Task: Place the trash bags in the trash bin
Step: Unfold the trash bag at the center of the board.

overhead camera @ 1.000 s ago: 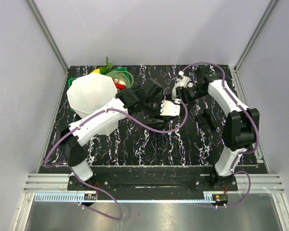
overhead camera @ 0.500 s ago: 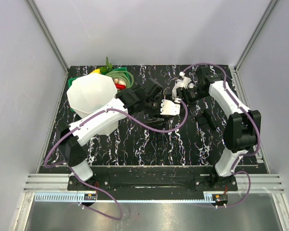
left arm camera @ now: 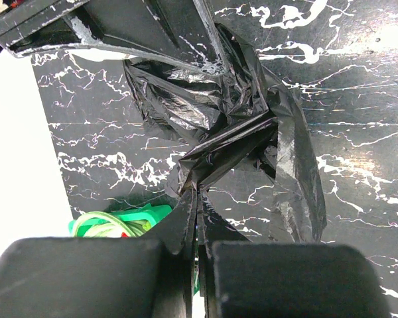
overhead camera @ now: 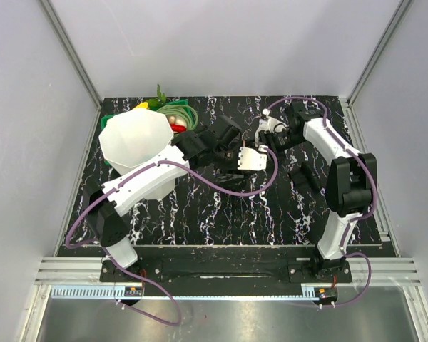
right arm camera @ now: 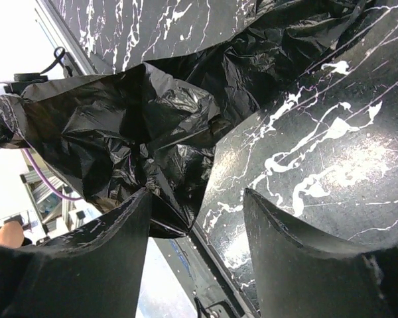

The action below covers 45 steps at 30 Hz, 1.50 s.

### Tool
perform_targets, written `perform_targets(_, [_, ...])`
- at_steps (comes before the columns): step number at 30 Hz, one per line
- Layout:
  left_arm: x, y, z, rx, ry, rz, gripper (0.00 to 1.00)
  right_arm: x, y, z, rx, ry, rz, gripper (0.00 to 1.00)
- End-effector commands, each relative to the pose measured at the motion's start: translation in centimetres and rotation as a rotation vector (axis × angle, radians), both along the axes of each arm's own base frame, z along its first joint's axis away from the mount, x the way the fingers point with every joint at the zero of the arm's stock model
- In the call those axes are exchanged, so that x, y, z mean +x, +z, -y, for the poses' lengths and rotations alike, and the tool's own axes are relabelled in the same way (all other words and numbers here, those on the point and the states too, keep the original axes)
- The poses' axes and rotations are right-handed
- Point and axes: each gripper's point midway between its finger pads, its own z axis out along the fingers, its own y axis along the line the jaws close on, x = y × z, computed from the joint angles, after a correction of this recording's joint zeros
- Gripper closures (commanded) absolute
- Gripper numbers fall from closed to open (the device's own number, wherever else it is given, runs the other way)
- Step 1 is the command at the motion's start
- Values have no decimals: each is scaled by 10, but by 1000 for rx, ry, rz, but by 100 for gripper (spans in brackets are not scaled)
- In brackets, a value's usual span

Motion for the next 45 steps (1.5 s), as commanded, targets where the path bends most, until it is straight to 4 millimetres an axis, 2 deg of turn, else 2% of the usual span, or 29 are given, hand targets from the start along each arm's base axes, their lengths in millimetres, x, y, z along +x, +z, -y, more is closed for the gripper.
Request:
perform_targets(1, [9, 21, 8, -54, 13, 61, 100, 6, 17, -19, 64, 34, 38, 39])
perform_targets(3, [10, 20, 9, -50, 13, 64, 100, 3, 16, -24, 71, 48, 27, 46])
perform_targets(4, [10, 20, 8, -51, 13, 63, 100, 3, 16, -25, 72, 52, 28, 53])
perform_targets(8, [11, 22, 7, -50, 21, 73, 100, 0, 18, -24, 60, 66, 38, 94])
perform_targets(9, [11, 22, 6, -50, 22, 76, 100, 2, 19, -22, 45, 62, 55, 100])
perform_targets(12, [12, 22, 2, -42, 33, 83, 100, 8, 26, -12, -32, 36, 137, 100])
perform_targets(18, [10, 27, -7, -70, 54, 51, 100, 35, 41, 27, -279, -94, 302, 100])
perform_targets(24, [15, 51, -23, -133, 89, 42, 100, 58, 76, 68, -484, -189, 483, 100])
perform_targets(29, [22, 72, -33, -194, 117, 50, 100, 61, 105, 76, -510, -223, 553, 100])
perform_targets(36, [33, 89, -47, -232, 174, 74, 100, 74, 123, 108, -666, -294, 659, 100])
perform_targets(41, [46, 102, -61, -269, 244, 114, 100, 71, 137, 109, -657, -274, 709, 100])
perform_targets(45, [50, 113, -52, -344, 258, 107, 100, 54, 144, 80, -491, -186, 708, 100])
